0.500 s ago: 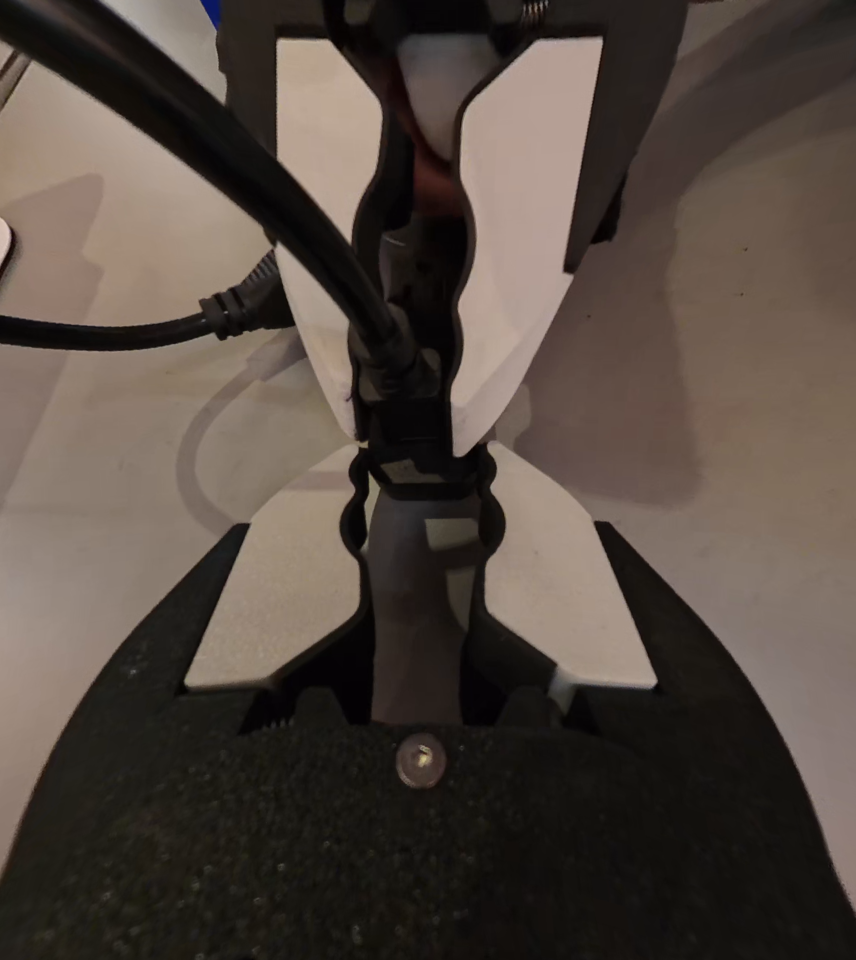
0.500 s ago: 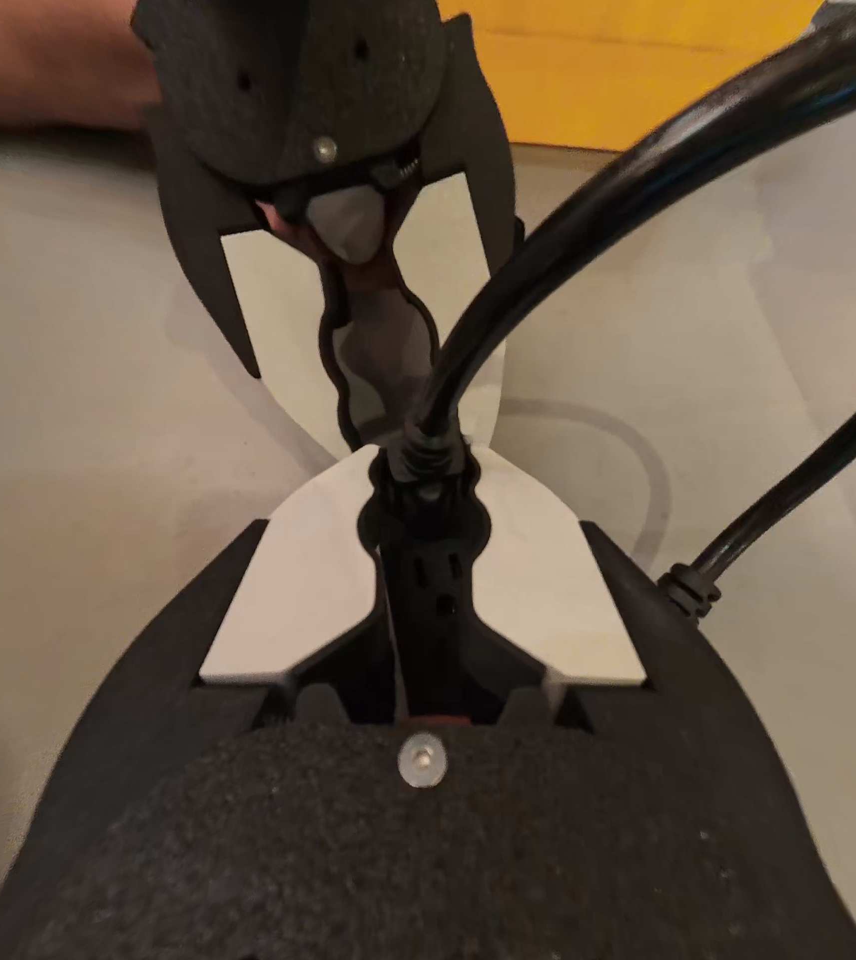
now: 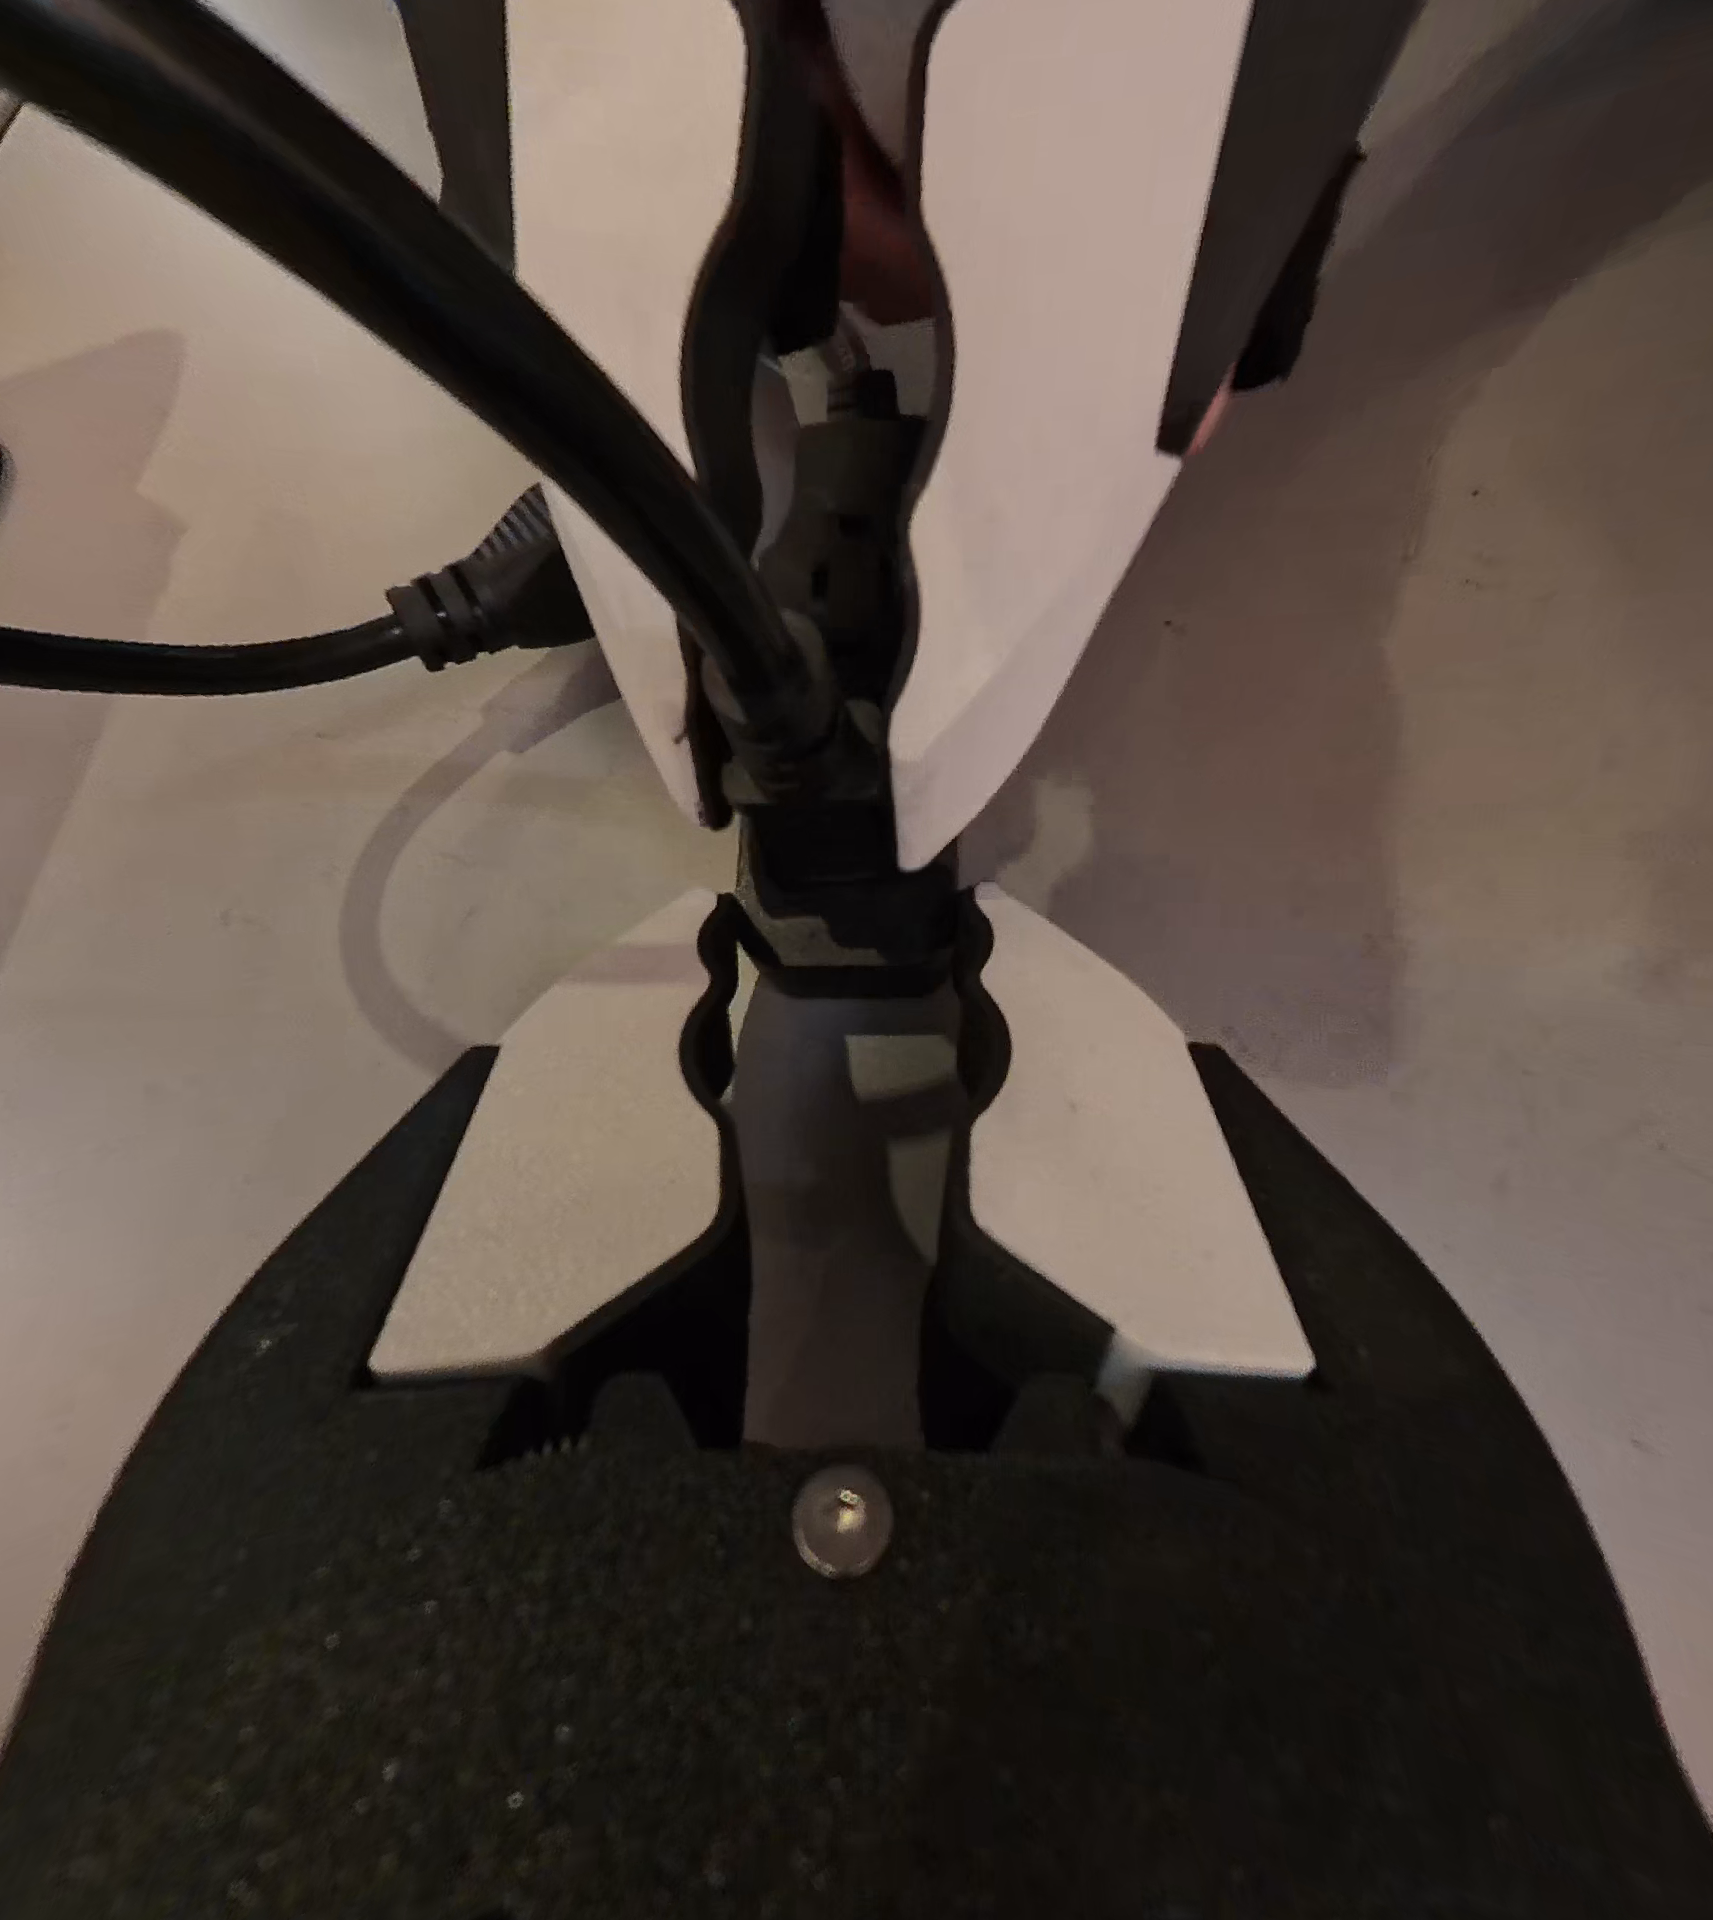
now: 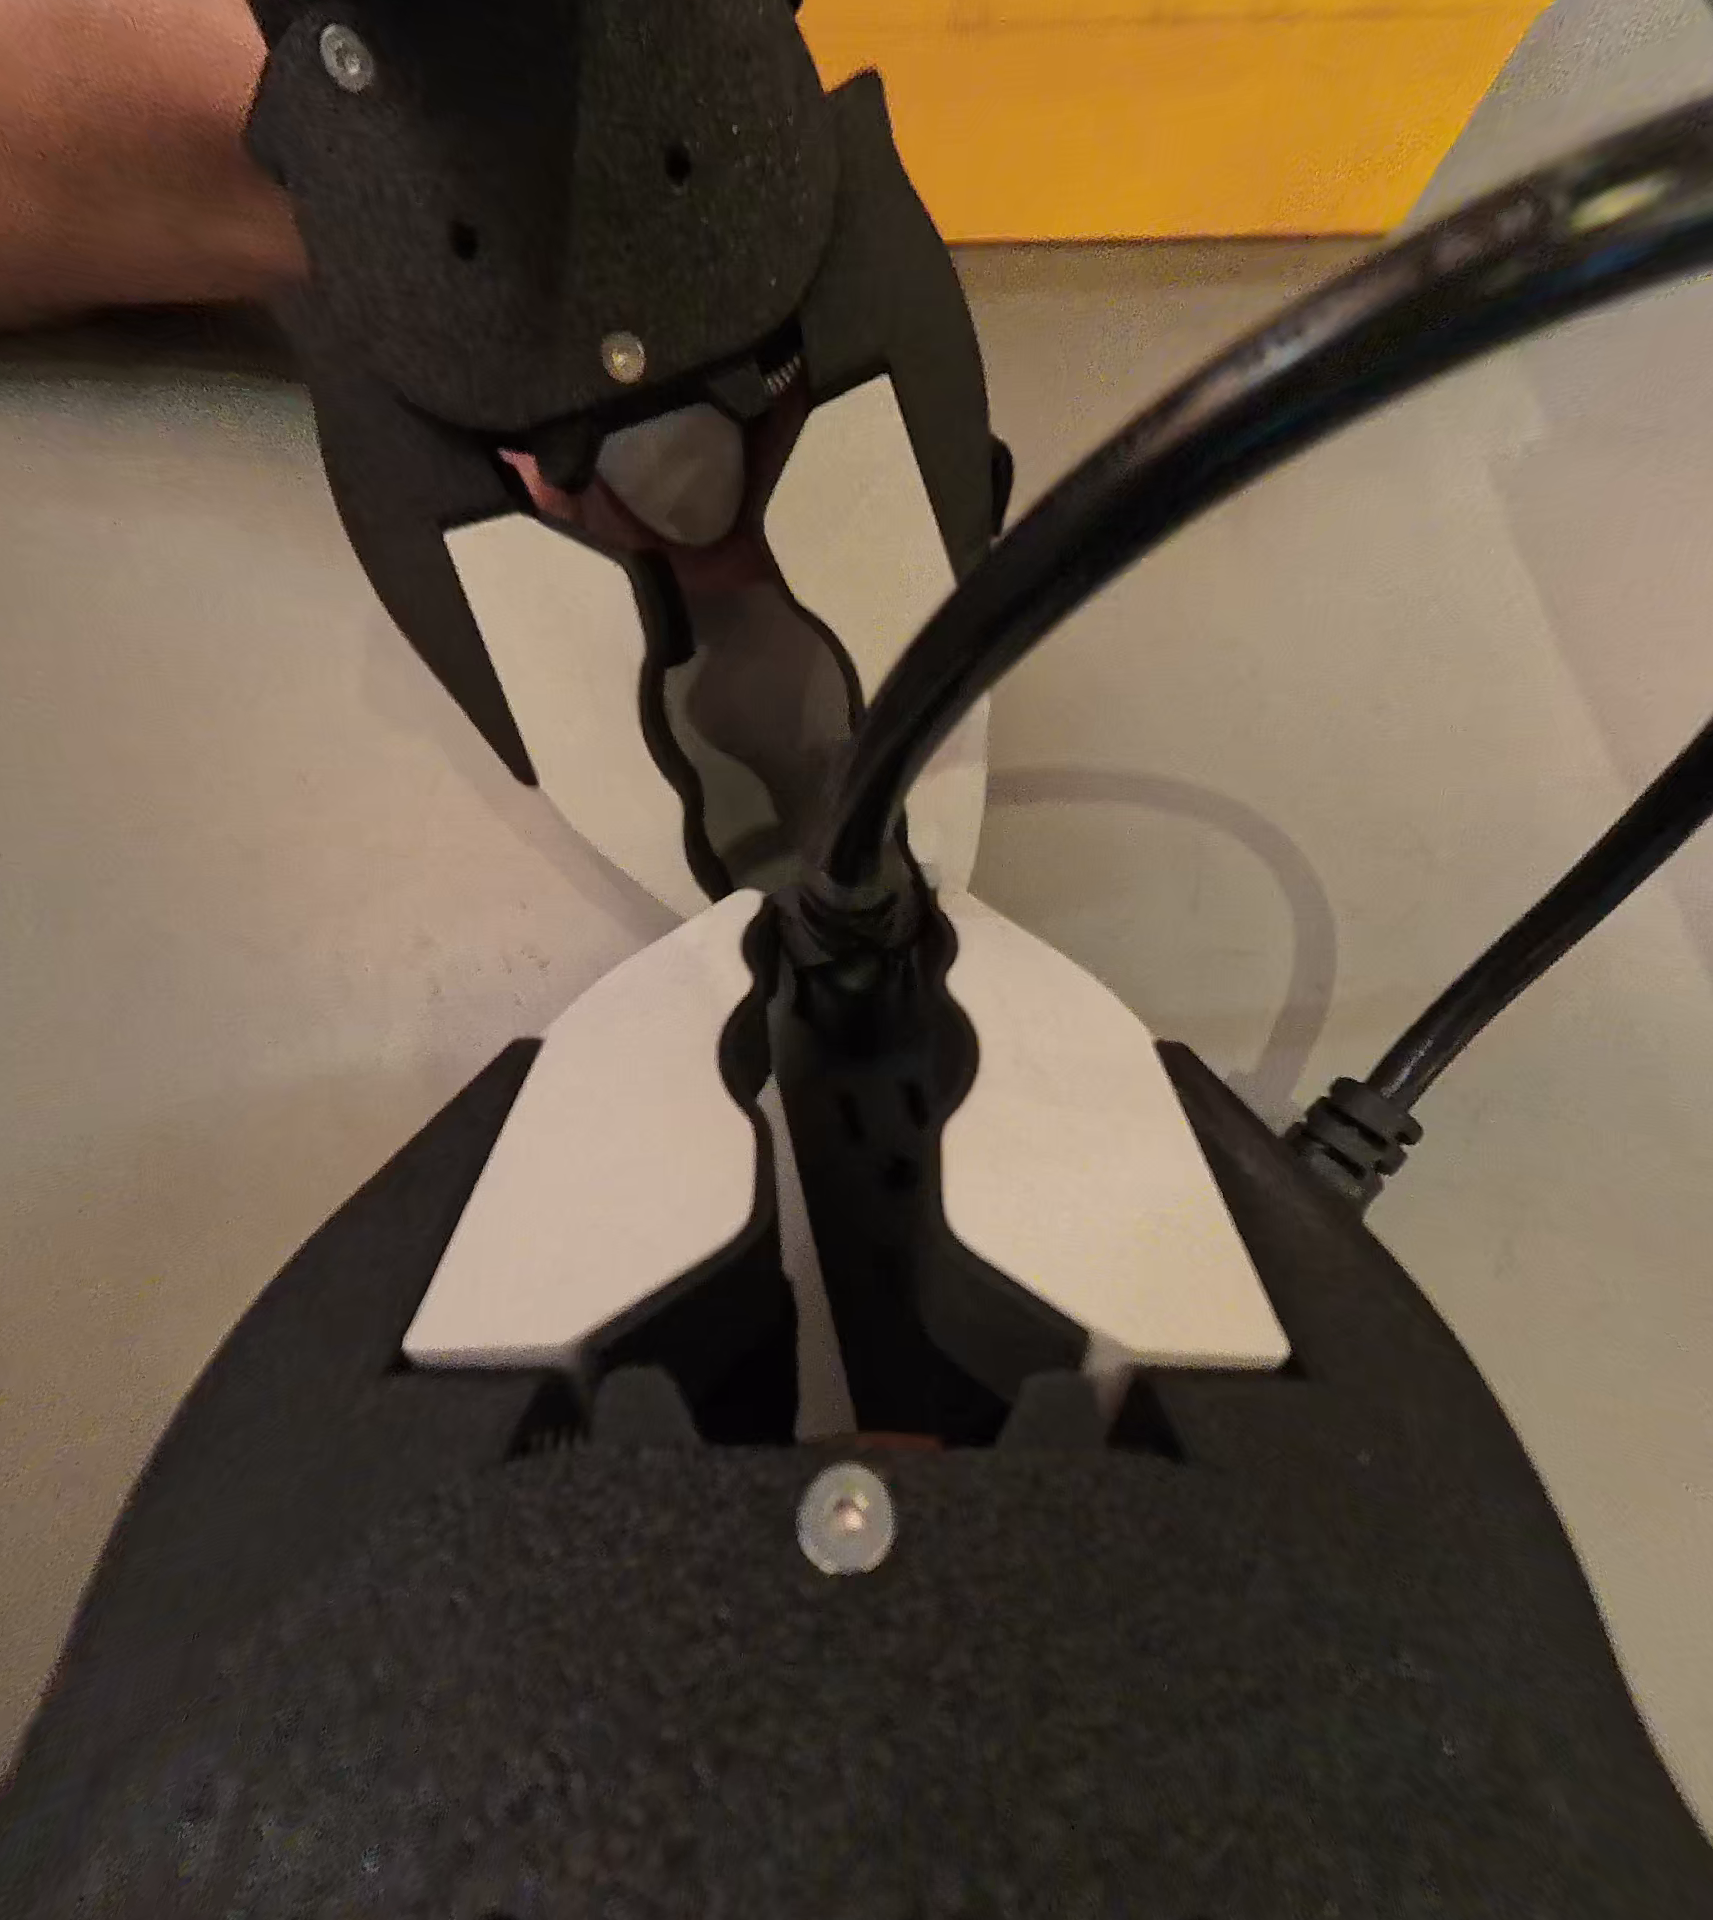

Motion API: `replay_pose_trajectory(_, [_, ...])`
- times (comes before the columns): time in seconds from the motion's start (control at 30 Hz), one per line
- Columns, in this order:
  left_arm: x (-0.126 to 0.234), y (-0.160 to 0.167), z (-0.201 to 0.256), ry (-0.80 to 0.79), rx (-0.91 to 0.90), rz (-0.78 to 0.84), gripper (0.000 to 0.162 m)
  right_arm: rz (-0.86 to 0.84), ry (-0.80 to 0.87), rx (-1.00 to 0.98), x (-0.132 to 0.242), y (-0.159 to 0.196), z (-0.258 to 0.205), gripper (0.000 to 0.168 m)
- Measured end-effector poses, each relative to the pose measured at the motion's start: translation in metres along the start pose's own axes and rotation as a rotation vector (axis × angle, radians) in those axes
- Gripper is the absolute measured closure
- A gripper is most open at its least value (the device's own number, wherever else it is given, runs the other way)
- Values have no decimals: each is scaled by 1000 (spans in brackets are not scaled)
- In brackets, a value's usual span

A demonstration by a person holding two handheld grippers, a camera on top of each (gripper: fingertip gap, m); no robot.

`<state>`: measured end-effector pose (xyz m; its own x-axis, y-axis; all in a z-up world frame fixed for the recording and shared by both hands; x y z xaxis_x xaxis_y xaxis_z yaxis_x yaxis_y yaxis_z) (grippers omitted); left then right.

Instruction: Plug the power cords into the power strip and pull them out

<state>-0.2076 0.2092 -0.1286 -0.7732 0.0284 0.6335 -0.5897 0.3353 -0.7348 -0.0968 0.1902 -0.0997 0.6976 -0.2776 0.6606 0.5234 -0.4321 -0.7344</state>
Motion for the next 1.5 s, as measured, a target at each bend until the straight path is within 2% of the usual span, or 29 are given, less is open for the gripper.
replay_pose_trajectory(0.1, [0,1,-1,0,12,4,123,-63,95,-18,-1,-5,-6,143])
replay_pose_trajectory(0.23, [0,1,-2,4,21,7,123,60,114,-120,-3,1,-8,142])
replay_pose_trajectory(0.33, [-5,-3,-2,-51,31,-11,121,90,118,-166,-4,0,-4,142])
replay_pose_trajectory(0.53, [-4,0,-2,-36,12,-11,122,18,78,-118,2,2,0,143])
replay_pose_trajectory(0.8, [-3,-2,-2,-27,32,-26,121,7,74,-122,-2,-4,-2,142])
replay_pose_trajectory(0.93, [-4,-2,-1,-18,38,-5,121,-45,44,-104,10,2,1,144])
replay_pose_trajectory(1.07, [-4,-2,-2,-15,48,-2,121,-95,80,-15,17,7,1,137])
replay_pose_trajectory(1.13, [-4,-3,-1,-22,48,-1,121,-171,120,62,7,17,-2,132])
replay_pose_trajectory(1.17, [-4,-4,-1,-30,48,14,121,-184,168,104,2,21,-1,123])
replay_pose_trajectory(1.23, [-1,-11,-1,-40,60,81,121,-186,214,162,-3,31,1,120])
replay_pose_trajectory(1.3, [0,-16,-2,-44,86,132,124,-159,166,129,-4,37,5,121])
replay_pose_trajectory(1.37, [-4,-15,-3,-73,72,96,133,-132,113,90,-5,39,9,121])
replay_pose_trajectory(1.5, [-4,-16,-2,-71,80,91,136,-177,109,85,-5,37,9,121])
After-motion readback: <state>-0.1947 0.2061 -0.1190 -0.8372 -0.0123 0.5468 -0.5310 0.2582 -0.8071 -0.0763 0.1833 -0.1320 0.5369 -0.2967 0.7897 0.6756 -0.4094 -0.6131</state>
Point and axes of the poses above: each gripper's, where its closed fingertips meet, x back along the fingers, y out of its underside, z = x × y across the jaws, the point moved 8 cm from there along x, back along the fingers, and after that the axes turned 10 degrees about -x, right-handed, at the moved point
